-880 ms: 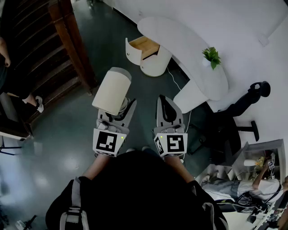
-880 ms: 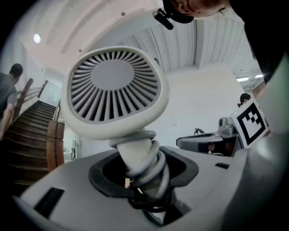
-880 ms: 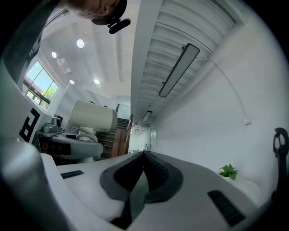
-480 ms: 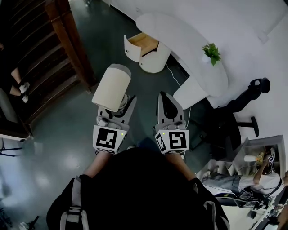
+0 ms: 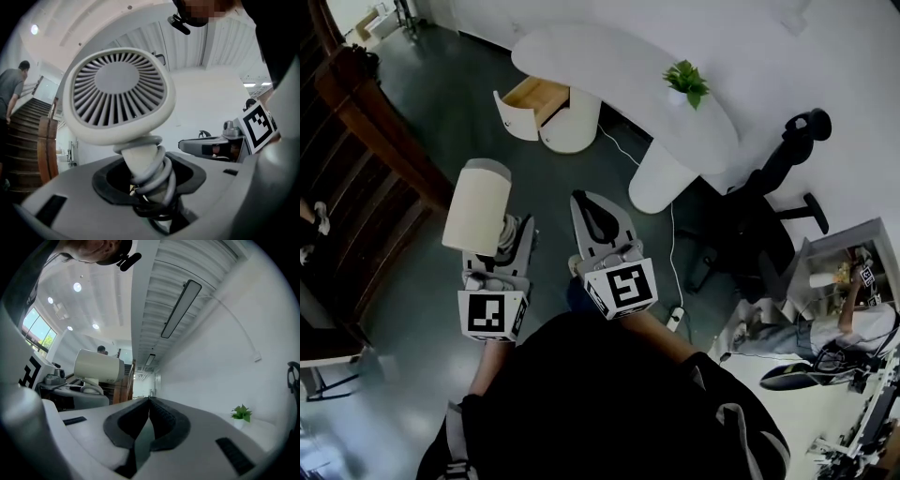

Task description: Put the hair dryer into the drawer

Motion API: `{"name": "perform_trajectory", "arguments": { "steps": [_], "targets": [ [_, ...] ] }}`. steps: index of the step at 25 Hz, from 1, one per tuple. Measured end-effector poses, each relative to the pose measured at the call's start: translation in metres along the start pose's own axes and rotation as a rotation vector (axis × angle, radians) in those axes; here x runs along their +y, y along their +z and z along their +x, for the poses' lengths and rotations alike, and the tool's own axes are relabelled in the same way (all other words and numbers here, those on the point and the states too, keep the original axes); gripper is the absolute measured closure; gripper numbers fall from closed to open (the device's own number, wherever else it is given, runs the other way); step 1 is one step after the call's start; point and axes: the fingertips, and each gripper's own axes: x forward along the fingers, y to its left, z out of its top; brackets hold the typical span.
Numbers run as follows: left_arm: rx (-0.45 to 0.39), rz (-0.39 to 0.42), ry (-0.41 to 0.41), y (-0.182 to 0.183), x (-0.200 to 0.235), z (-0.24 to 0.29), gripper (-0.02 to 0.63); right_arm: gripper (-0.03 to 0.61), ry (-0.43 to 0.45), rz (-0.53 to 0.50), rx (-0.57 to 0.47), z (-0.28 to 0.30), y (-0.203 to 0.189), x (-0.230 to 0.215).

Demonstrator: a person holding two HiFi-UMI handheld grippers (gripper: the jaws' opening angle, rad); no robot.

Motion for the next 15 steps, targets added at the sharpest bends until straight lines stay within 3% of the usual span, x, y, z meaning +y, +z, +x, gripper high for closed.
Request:
{"name": "perform_trajectory", "arguments": {
  "steps": [4, 11, 15],
  "targets": [
    [0.015, -0.007, -0.028, 0.001, 0.004, 0.035, 0.408, 0.555, -0.007, 0.028, 0.003, 0.026, -0.003, -0.029],
    [0.030, -0.017, -0.006, 0.008, 0.031, 0.101, 0.408, 0.555, 0.023, 0.029, -0.002, 0.087, -0.004, -0.073],
    [-0.025, -0.027, 0.018, 0.013, 0.047, 0.140, 0.408, 0.555, 0.051, 0.034, 0.009, 0.124, -0.011, -0.099]
  ]
}}
